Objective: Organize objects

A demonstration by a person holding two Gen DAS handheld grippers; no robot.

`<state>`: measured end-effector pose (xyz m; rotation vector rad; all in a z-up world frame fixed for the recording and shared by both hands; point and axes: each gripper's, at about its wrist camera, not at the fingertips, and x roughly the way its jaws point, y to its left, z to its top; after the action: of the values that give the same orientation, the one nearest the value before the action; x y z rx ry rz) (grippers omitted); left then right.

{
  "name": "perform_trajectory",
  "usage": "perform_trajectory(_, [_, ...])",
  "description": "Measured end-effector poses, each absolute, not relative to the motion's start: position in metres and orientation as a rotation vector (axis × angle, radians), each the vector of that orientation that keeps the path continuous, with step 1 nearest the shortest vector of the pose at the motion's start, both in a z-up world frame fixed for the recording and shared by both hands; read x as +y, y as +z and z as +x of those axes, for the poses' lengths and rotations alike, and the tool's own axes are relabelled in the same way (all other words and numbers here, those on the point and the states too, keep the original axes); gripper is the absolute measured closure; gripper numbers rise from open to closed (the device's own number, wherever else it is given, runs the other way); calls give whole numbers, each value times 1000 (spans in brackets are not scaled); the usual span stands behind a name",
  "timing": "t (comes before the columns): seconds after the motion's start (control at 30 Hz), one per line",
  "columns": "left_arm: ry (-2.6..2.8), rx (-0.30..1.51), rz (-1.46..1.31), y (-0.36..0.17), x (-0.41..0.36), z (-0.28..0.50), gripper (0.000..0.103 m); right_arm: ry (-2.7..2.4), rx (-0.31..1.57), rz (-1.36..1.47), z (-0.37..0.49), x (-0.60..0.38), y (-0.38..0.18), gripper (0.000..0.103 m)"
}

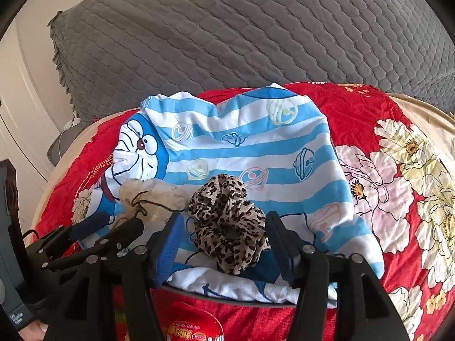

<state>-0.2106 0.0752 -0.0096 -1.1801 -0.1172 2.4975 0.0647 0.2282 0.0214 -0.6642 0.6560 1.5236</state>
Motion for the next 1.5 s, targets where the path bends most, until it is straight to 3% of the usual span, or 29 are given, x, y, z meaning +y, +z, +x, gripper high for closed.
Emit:
perform_trajectory(0.4, [2487,-108,-1161,11,68,-191,29,1533,638,-673,59,207,39,41])
perform_trajectory(0.8, [2480,-112,-1176,18,59,-180,28,1532,627,-674,59,190,52,28])
perform_trajectory(1.5, [2462,-93,-1176,27,50,-149,26,1518,601,-703,55,153,63,28])
